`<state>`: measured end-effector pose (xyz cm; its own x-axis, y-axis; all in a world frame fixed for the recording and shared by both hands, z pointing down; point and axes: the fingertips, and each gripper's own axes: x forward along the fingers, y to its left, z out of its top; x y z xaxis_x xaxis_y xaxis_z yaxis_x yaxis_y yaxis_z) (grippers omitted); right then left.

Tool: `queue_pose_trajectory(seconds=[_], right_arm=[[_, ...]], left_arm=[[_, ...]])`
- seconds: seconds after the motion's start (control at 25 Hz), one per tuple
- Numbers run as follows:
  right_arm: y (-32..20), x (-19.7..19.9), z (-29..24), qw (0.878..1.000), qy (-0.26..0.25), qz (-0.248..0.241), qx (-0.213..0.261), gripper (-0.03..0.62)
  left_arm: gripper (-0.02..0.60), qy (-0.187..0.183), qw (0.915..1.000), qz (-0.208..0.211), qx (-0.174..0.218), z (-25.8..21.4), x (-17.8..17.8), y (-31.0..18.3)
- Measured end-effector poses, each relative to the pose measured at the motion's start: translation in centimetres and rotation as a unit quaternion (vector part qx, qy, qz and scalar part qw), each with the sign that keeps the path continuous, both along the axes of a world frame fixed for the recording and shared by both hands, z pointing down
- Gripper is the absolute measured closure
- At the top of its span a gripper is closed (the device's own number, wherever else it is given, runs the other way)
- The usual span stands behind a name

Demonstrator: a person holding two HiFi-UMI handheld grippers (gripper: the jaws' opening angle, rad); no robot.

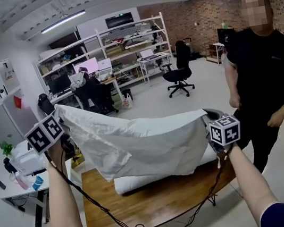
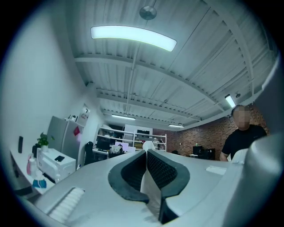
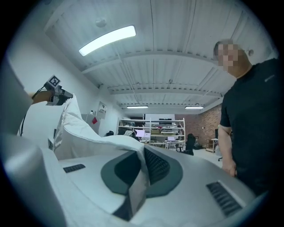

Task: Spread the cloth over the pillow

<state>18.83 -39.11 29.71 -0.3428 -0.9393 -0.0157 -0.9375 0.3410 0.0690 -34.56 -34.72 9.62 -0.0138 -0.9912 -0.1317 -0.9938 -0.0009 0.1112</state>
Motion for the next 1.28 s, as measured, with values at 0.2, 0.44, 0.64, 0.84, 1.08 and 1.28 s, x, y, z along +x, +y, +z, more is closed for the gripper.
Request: queue_pose_trajectory(seconds=[0.2,0.44,0.64,0.84,1.08,1.28], right_arm=[[0.3,1.2,-2.8,0.999,0.021,0.011,0.021,0.589],[0.5,2.1,-5.5,0.998,0.034,0.022,0.039,0.588],[0.6,1.9,-6.4,0.998,0.039,0.023,0.045,0.588],[1.2,2.5,-7.9,0.997,0.042,0.025,0.058,0.588],[1.4,3.6,-9.5,0.996,0.043,0.023,0.073,0.588],[1.1,4.2,-10.5,0.995,0.048,0.014,0.082,0.588]], left_arm=[[0.561,0.022,0.9992,-0.011,-0.032,5.0,-2.0,0.5],[0.561,0.047,0.9968,-0.011,-0.064,9.6,-3.5,0.9],[0.561,0.055,0.9953,-0.012,-0.079,11.9,-3.9,1.5],[0.563,0.057,0.9948,-0.012,-0.084,12.6,-3.6,2.0],[0.562,0.055,0.9950,-0.017,-0.081,12.1,-2.4,2.5],[0.563,0.058,0.9946,-0.029,-0.081,12.1,-1.8,2.7]])
